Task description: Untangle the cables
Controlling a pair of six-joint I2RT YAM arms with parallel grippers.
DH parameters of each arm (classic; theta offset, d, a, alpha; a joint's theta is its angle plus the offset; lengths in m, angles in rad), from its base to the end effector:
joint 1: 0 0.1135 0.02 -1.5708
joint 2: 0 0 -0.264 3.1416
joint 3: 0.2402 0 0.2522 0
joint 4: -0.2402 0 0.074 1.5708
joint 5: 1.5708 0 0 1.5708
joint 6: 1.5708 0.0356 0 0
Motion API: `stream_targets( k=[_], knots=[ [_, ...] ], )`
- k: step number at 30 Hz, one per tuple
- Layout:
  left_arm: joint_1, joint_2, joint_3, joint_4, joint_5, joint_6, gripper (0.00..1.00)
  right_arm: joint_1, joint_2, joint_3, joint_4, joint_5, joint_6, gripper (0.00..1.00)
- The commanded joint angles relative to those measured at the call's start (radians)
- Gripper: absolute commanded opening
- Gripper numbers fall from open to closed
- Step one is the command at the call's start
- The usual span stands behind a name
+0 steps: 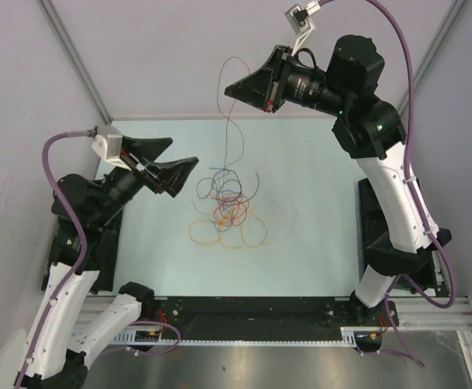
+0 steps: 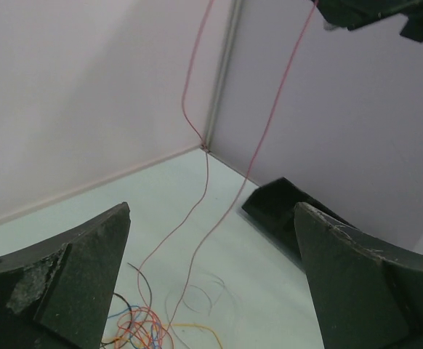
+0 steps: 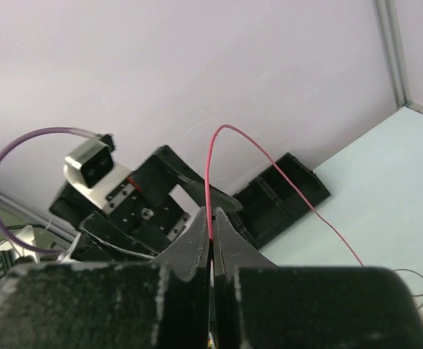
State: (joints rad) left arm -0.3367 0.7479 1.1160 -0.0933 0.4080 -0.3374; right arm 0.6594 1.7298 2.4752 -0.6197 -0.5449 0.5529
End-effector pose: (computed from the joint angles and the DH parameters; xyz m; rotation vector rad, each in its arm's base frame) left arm 0.1238 -0.0583 0.4661 0.3599 1.3186 -0.8334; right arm 0.2295 0.2013 0.5975 -0.5713 1.5172 1.3536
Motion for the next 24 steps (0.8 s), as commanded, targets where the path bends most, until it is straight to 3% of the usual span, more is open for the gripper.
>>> stream_targets(
  k=[1, 8, 17, 21, 24],
  knots=[
    [-0.085, 0.034, -0.027, 0.089, 0.086, 0.044, 1.0, 0.005, -0.035, -0.007, 0.052, -0.059, 0.031, 0.0],
    [-0.225, 0.11, -0.067, 0.118, 0.02, 0.118, 1.0, 0.0, -0.047, -0.035, 0.051, -0.052, 0.012, 0.0],
    [-0.278, 0.192, -0.13, 0.202, -0.057, 0.129, 0.98, -0.001, -0.058, -0.07, 0.067, -0.058, 0.013, 0.0],
    [-0.291, 0.24, -0.148, 0.257, -0.093, 0.121, 0.88, -0.001, -0.061, -0.082, 0.075, -0.064, 0.013, 0.0],
    [-0.298, 0.269, -0.151, 0.293, -0.115, 0.115, 0.68, -0.003, -0.064, -0.094, 0.08, -0.069, 0.012, 0.0]
  ],
)
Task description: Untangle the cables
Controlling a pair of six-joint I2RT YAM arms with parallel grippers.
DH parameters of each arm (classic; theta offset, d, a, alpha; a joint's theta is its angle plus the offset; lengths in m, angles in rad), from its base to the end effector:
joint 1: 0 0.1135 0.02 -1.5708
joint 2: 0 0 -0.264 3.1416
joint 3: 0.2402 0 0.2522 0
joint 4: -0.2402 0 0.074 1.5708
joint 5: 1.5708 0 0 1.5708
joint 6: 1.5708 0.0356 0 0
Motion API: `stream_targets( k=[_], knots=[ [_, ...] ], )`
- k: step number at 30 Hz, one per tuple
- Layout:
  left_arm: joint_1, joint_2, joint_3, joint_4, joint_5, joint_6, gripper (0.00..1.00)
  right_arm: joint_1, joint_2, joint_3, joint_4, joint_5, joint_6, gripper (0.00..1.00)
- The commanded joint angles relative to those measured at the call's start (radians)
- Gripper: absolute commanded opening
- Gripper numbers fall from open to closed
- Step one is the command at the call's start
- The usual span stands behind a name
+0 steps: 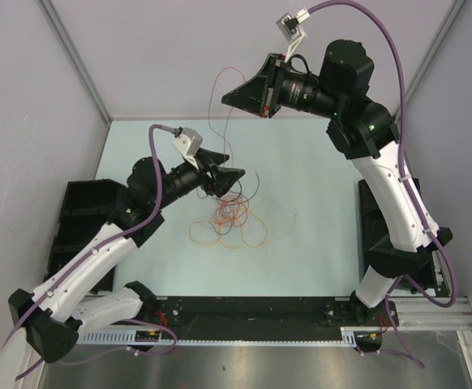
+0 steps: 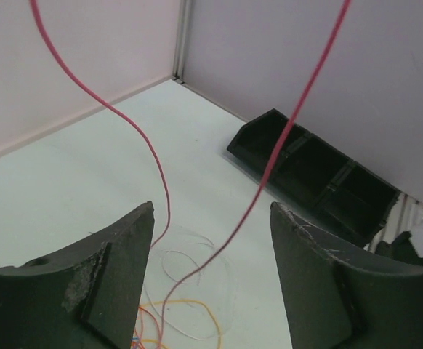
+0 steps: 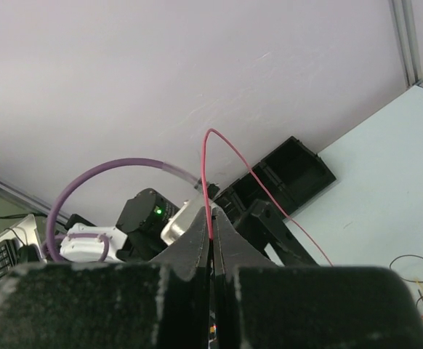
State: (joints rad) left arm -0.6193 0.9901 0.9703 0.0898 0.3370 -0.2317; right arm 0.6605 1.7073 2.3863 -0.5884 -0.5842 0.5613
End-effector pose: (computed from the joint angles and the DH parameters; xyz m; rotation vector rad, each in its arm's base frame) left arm 0.1793 -0.1423 0.3969 0.5769 1.4688 -0.9278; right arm 0.2344 0.2070 0.5850 -0.5995 1.5563 1.3851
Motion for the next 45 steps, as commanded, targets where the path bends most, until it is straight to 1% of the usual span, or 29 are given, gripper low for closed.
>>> stream_targets(
  k=[1, 2, 3, 4, 8, 9, 12, 13, 14, 15, 16, 17, 19, 20, 21, 23, 25, 29, 30, 32, 33, 35, 36, 37, 39, 40, 41, 43, 45],
  knots=[
    [-0.019, 0.035, -0.001, 0.119, -0.055, 0.011, 0.44, -0.004, -0.046, -0.01, 0.05, -0.028, 0.005, 0.0],
    [-0.023, 0.044, 0.007, 0.116, -0.067, 0.005, 0.21, -0.005, -0.049, -0.013, 0.05, -0.028, 0.003, 0.0],
    [-0.025, 0.056, 0.017, 0.104, -0.087, 0.0, 0.05, -0.01, -0.052, -0.027, 0.053, -0.026, 0.002, 0.0],
    [-0.028, 0.058, 0.034, 0.081, -0.131, -0.001, 0.0, -0.016, -0.057, -0.036, 0.055, -0.025, 0.002, 0.0],
    [-0.036, 0.039, 0.054, 0.059, -0.185, 0.0, 0.0, -0.039, -0.104, -0.116, 0.093, -0.017, 0.023, 0.0],
    [-0.036, 0.029, 0.057, 0.06, -0.188, 0.002, 0.0, -0.044, -0.115, -0.166, 0.128, -0.019, 0.032, 0.0],
    [-0.037, 0.022, 0.08, 0.038, -0.213, 0.0, 0.01, -0.055, -0.147, -0.225, 0.185, -0.02, 0.06, 0.0],
    [-0.036, 0.022, 0.093, 0.024, -0.222, -0.003, 0.0, -0.062, -0.15, -0.249, 0.188, -0.014, 0.06, 0.12],
    [-0.037, 0.024, 0.111, 0.002, -0.239, -0.009, 0.0, -0.065, -0.158, -0.262, 0.191, 0.006, 0.061, 0.26],
    [-0.037, 0.03, 0.155, -0.042, -0.251, -0.014, 0.0, -0.073, -0.172, -0.277, 0.188, 0.026, 0.055, 0.48],
    [-0.037, 0.031, 0.181, -0.064, -0.263, -0.018, 0.0, -0.084, -0.182, -0.324, 0.182, 0.052, 0.054, 0.94],
    [-0.037, 0.033, 0.211, -0.082, -0.289, -0.024, 0.0, -0.114, -0.193, -0.357, 0.182, 0.108, 0.052, 1.0],
    [-0.037, 0.042, 0.307, -0.148, -0.306, -0.023, 0.0, -0.162, -0.221, -0.432, 0.193, 0.141, 0.075, 1.0],
    [-0.037, 0.045, 0.339, -0.163, -0.317, -0.018, 0.0, -0.217, -0.227, -0.505, 0.2, 0.147, 0.087, 1.0],
    [-0.037, 0.057, 0.407, -0.192, -0.326, -0.017, 0.0, -0.241, -0.232, -0.536, 0.214, 0.141, 0.106, 1.0],
    [-0.037, 0.09, 0.479, -0.225, -0.334, -0.005, 0.0, -0.283, -0.247, -0.623, 0.229, 0.12, 0.138, 1.0],
    [-0.037, 0.119, 0.597, -0.272, -0.334, 0.006, 0.0, -0.317, -0.265, -0.673, 0.251, 0.112, 0.149, 1.0],
    [-0.039, 0.227, 0.822, -0.341, -0.334, 0.044, 0.0, -0.32, -0.287, -0.74, 0.269, 0.104, 0.144, 1.0],
    [-0.039, 0.254, 0.932, -0.375, -0.335, 0.049, 0.0, -0.32, -0.29, -0.754, 0.271, 0.103, 0.144, 1.0],
    [-0.039, 0.326, 1.049, -0.404, -0.316, 0.055, 0.0, -0.32, -0.296, -0.768, 0.266, 0.098, 0.146, 1.0],
    [-0.037, 0.353, 1.167, -0.432, -0.303, 0.055, 0.0, -0.317, -0.301, -0.795, 0.274, 0.093, 0.149, 1.0],
    [-0.037, 0.427, 1.278, -0.449, -0.262, 0.06, 0.0, -0.303, -0.311, -0.834, 0.291, 0.077, 0.166, 1.0],
    [-0.039, 0.452, 1.376, -0.458, -0.245, 0.068, 0.0, -0.296, -0.314, -0.852, 0.305, 0.073, 0.164, 1.0],
    [-0.037, 0.47, 1.419, -0.458, -0.236, 0.086, 0.0, -0.264, -0.316, -0.892, 0.306, 0.075, 0.158, 1.0],
    [-0.037, 0.502, 1.505, -0.437, -0.236, 0.103, 0.0, -0.224, -0.321, -0.932, 0.311, 0.089, 0.126, 1.0],
    [-0.037, 0.501, 1.512, -0.42, -0.236, 0.127, 0.0, -0.202, -0.318, -0.964, 0.305, 0.099, 0.115, 1.0],
    [-0.037, 0.486, 1.51, -0.403, -0.252, 0.14, 0.0, -0.155, -0.314, -0.98, 0.296, 0.127, 0.106, 0.99],
    [-0.037, 0.458, 1.467, -0.354, -0.268, 0.176, 0.0, -0.112, -0.299, -1.003, 0.279, 0.15, 0.074, 0.94],
    [-0.036, 0.42, 1.417, -0.328, -0.285, 0.198, 0.0, -0.036, -0.284, -1.027, 0.275, 0.156, 0.048, 0.92]
  ],
)
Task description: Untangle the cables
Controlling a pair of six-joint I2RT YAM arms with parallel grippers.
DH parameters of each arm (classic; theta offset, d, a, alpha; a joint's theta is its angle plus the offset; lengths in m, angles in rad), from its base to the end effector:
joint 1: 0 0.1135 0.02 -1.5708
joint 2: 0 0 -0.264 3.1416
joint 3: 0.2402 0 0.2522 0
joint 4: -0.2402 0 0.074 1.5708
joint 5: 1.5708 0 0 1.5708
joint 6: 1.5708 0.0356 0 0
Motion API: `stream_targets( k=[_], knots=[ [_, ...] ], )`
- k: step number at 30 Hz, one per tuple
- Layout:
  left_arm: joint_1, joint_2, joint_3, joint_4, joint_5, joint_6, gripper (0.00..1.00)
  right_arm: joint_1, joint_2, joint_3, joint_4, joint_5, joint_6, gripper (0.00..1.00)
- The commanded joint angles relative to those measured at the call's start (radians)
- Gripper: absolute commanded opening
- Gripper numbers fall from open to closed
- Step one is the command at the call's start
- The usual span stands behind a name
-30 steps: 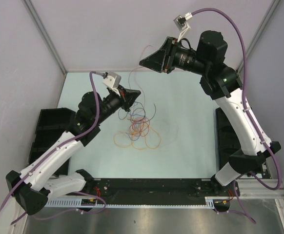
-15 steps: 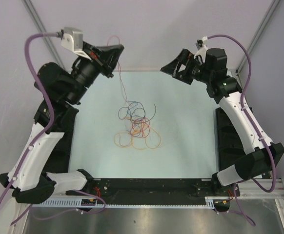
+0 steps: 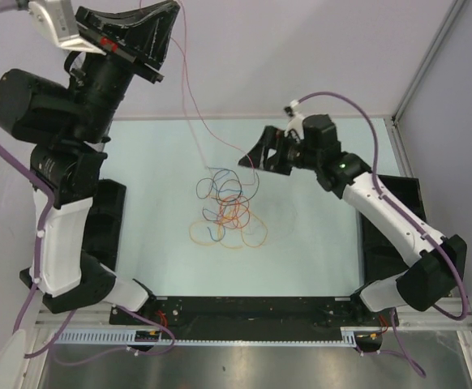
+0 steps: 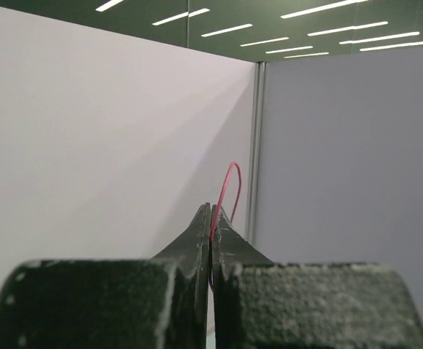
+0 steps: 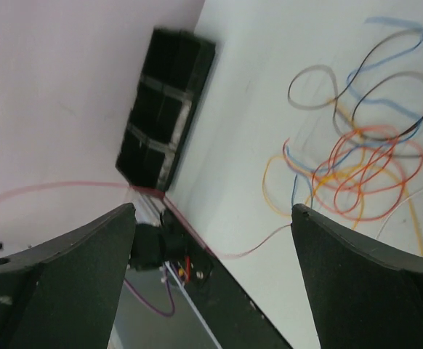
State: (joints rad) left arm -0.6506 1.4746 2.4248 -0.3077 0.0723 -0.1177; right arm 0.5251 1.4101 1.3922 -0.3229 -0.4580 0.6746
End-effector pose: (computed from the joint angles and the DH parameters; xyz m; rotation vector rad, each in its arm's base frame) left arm 0.1385 -0.1086 0.6761 0.3169 0.9001 -0.7444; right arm 0.2721 0.1758 0.3943 -0.1836 2.0709 1.2127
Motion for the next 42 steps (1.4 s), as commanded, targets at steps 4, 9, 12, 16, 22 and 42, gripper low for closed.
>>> stream_targets(
  k=[4, 9, 12, 16, 22, 42],
  knots=[
    [-0.006, -0.117, -0.104, 0.05, -0.071, 0.147, 0.0, 0.191, 0.047, -0.061, 0.011, 0.107, -0.116, 0.92],
    [-0.004, -0.197, -0.2, 0.033, -0.224, 0.223, 0.0, 0.223, 0.128, -0.078, 0.067, 0.119, -0.116, 0.9],
    [-0.006, -0.218, -0.191, 0.025, -0.308, 0.28, 0.0, 0.233, 0.2, -0.076, 0.123, 0.102, -0.119, 0.89],
    [-0.007, -0.18, -0.078, 0.053, -0.63, 0.479, 0.0, 0.223, 0.242, -0.078, 0.137, 0.104, -0.098, 0.88],
    [-0.006, -0.119, -0.136, 0.613, -1.051, 1.091, 0.0, 0.227, 0.265, -0.078, 0.134, 0.101, -0.098, 0.91],
    [0.787, -0.007, -0.049, 0.123, -1.039, 0.535, 0.0, 0.377, 0.381, -0.076, 0.028, 0.105, -0.11, 0.9]
  ],
)
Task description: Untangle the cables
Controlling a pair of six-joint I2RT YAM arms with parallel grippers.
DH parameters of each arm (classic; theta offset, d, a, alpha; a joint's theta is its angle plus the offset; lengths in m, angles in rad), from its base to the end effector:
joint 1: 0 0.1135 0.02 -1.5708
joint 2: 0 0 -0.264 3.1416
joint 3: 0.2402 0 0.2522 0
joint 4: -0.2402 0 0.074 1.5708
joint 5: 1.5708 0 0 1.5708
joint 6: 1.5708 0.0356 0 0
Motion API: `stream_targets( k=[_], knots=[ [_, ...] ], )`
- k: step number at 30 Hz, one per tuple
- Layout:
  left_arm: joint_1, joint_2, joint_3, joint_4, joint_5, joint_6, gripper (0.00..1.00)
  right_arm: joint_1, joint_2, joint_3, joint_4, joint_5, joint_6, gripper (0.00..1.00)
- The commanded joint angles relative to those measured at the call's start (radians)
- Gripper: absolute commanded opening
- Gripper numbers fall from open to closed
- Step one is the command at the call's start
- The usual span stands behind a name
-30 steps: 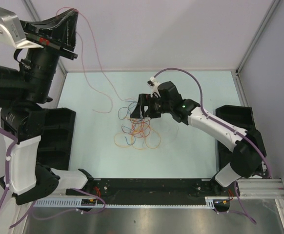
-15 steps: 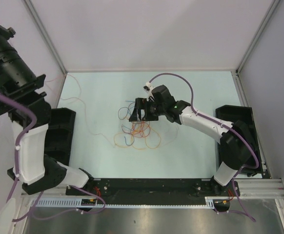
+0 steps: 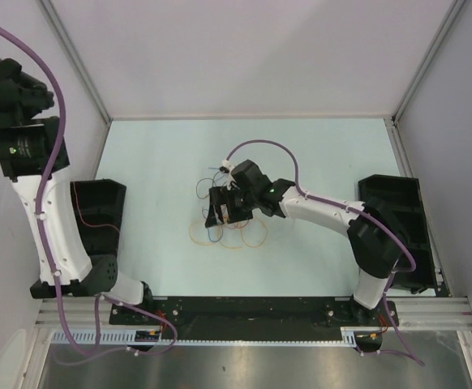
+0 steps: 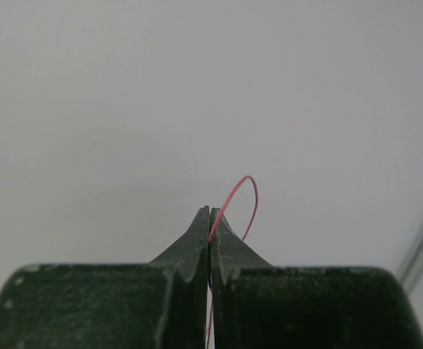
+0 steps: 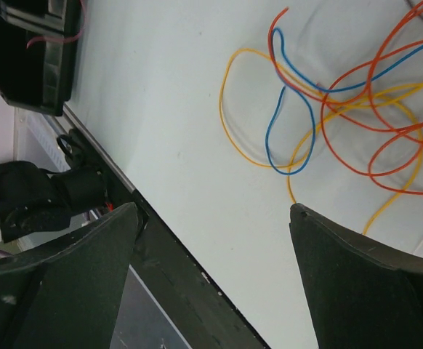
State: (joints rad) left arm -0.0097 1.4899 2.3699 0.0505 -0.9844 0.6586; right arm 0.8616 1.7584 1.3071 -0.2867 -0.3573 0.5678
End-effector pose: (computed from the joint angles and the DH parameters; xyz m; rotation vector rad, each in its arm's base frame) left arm 0.1648 0.0281 0.6788 -0.7285 0.8956 0.8923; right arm 0.2480 0.3081 0.2478 -0.5688 2.4671 1.0757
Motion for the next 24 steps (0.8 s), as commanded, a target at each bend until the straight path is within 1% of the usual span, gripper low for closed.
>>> stream_targets(
  k=[1, 2, 3, 4, 5, 6, 7, 11, 12, 15, 16, 18, 19, 22, 24],
  knots=[
    [0.178, -0.025, -0.006, -0.28, 0.047, -0.288, 0.0, 0.045, 0.042, 0.009, -0.011, 0.003, -0.003, 0.89],
    [0.242, -0.028, -0.012, -0.325, 0.068, -0.386, 0.0, 0.051, 0.056, 0.009, -0.014, 0.003, -0.003, 0.89],
    [0.27, -0.037, -0.027, -0.404, 0.091, -0.434, 0.0, 0.059, 0.064, 0.008, -0.02, 0.001, -0.005, 0.89],
    [0.295, -0.046, -0.079, -0.431, 0.134, -0.473, 0.0, 0.062, 0.07, 0.009, -0.025, 0.001, -0.006, 0.88],
    [0.336, -0.071, -0.11, -0.452, 0.15, -0.547, 0.0, 0.063, 0.081, 0.008, -0.029, 0.003, -0.008, 0.88],
    [0.353, -0.086, -0.142, -0.486, 0.165, -0.582, 0.0, 0.065, 0.084, 0.009, -0.035, 0.003, -0.008, 0.88],
    [0.37, -0.101, -0.212, -0.494, 0.194, -0.609, 0.0, 0.068, 0.087, 0.008, -0.038, 0.006, -0.008, 0.88],
    [0.447, -0.18, -0.369, -0.506, 0.254, -0.723, 0.0, 0.07, 0.092, 0.007, -0.055, 0.021, -0.009, 0.87],
    [0.456, -0.192, -0.392, -0.523, 0.263, -0.738, 0.0, 0.068, 0.093, 0.007, -0.06, 0.024, -0.009, 0.87],
    [0.473, -0.262, -0.526, -0.517, 0.27, -0.777, 0.0, 0.07, 0.098, 0.007, -0.062, 0.026, -0.008, 0.87],
    [0.475, -0.285, -0.608, -0.508, 0.274, -0.793, 0.0, 0.07, 0.099, 0.007, -0.062, 0.024, -0.008, 0.87],
    [0.473, -0.356, -0.693, -0.48, 0.299, -0.803, 0.0, 0.07, 0.105, 0.007, -0.058, 0.021, -0.005, 0.87],
    [0.475, -0.376, -0.762, -0.477, 0.305, -0.816, 0.0, 0.071, 0.108, 0.007, -0.057, 0.018, 0.0, 0.86],
    [0.475, -0.431, -0.851, -0.503, 0.334, -0.85, 0.0, 0.077, 0.112, 0.007, -0.055, 0.012, -0.003, 0.86],
    [0.473, -0.467, -0.882, -0.528, 0.364, -0.866, 0.0, 0.082, 0.115, 0.007, -0.058, 0.012, -0.008, 0.86]
  ],
)
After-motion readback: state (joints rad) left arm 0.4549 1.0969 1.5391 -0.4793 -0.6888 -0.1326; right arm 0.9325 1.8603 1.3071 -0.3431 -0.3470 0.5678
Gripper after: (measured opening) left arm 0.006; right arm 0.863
